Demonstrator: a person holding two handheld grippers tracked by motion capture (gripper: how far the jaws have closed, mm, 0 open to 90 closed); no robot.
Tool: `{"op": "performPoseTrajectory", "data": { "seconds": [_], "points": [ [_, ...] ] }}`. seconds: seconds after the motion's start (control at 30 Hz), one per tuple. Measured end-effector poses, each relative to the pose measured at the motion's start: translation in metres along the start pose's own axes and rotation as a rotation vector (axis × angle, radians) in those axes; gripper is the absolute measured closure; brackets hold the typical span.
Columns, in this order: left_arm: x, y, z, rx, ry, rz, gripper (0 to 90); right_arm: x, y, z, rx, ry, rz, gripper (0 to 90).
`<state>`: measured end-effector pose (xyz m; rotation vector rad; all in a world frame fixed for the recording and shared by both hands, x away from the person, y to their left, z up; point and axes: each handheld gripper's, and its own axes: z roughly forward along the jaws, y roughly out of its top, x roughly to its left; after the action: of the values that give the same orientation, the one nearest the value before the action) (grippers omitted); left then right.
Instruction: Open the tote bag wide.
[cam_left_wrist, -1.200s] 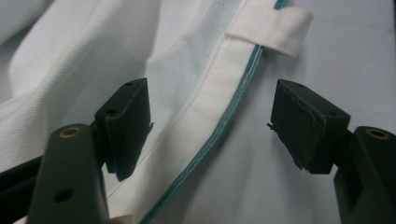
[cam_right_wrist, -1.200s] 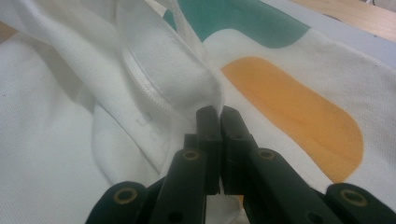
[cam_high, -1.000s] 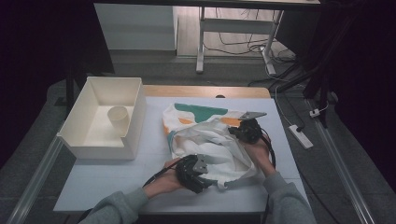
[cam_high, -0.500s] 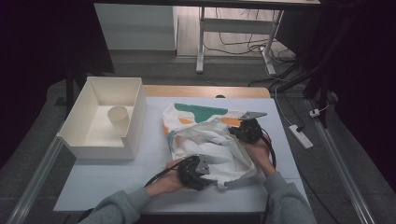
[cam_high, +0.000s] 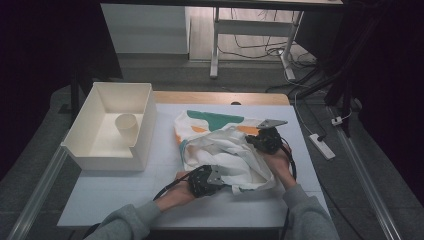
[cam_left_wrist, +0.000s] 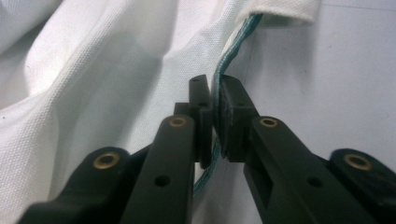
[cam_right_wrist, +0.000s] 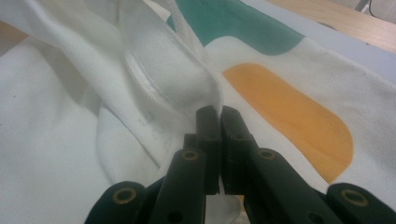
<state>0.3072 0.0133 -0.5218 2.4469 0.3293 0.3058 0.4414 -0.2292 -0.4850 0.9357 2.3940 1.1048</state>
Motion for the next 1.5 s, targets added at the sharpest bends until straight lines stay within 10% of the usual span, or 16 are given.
{"op": "performPoseTrajectory", "data": {
  "seconds": [0.93, 1.5],
  "points": [
    [-0.005, -0.008, -0.056, -0.151, -0.051, -0.060, 87.7, 0.008, 0.006, -0.009, -0.015, 0.001, -0.035, 87.5],
    [-0.039, 0.010, -0.081, -0.211, -0.083, 0.040, 87.7, 0.030, 0.015, -0.012, -0.013, 0.042, -0.109, 87.5]
  ]
}}
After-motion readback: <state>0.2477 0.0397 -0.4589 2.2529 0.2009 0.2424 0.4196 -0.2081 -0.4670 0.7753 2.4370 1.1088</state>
